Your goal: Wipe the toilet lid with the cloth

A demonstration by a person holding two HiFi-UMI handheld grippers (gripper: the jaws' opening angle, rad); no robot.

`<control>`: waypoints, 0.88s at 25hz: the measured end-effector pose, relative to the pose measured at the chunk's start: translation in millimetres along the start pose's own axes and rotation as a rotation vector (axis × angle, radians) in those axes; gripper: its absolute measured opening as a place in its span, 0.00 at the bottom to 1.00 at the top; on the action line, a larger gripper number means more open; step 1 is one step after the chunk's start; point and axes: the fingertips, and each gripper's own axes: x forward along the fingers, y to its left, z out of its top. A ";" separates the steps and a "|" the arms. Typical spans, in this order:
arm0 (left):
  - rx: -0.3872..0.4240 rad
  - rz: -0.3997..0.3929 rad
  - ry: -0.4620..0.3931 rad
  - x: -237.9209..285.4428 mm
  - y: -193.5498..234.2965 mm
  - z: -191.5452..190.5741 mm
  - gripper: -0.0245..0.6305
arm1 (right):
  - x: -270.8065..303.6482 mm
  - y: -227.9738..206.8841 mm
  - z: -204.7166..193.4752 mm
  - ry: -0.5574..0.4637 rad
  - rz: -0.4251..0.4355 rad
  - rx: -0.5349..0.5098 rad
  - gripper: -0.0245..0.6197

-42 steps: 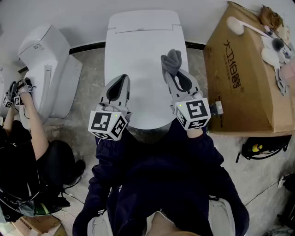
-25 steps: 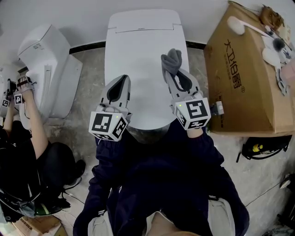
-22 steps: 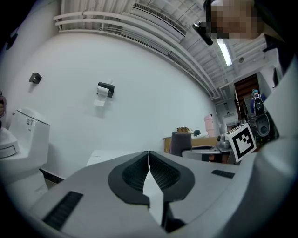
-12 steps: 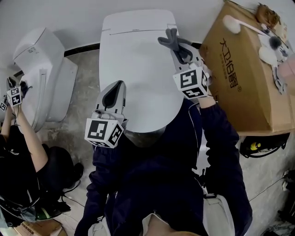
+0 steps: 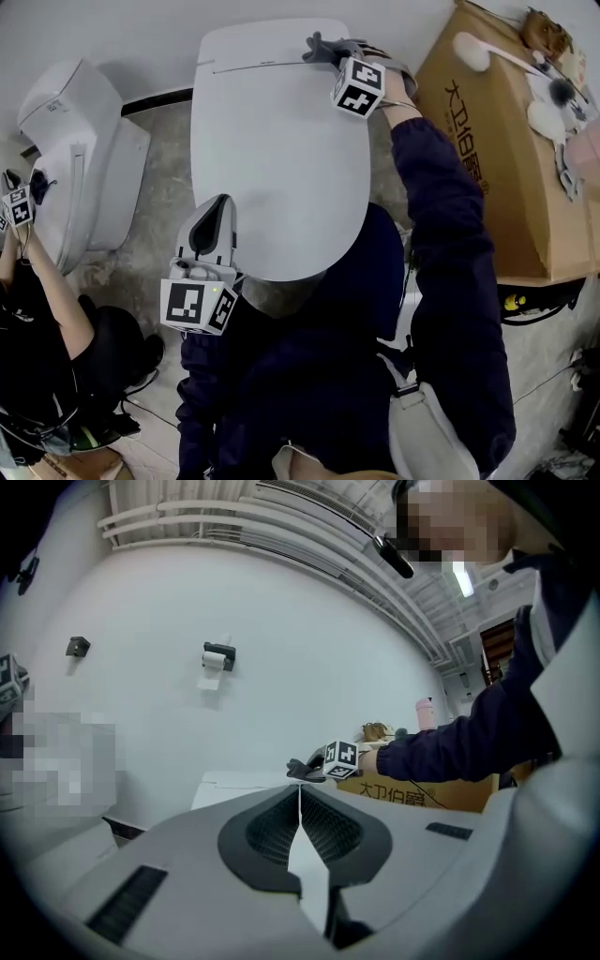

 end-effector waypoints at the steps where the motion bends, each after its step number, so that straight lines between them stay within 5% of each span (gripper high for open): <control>1: 0.003 0.013 0.003 -3.5 0.9 0.2 0.06 | 9.7 -2.5 -2.9 0.013 0.011 0.012 0.17; 10: 0.005 0.091 0.009 -21.0 12.2 -0.1 0.06 | 41.4 19.4 -22.3 0.104 0.192 0.045 0.16; 22: 0.006 -0.020 -0.029 1.2 -4.8 5.1 0.06 | -51.1 81.5 -14.9 0.080 0.229 0.068 0.15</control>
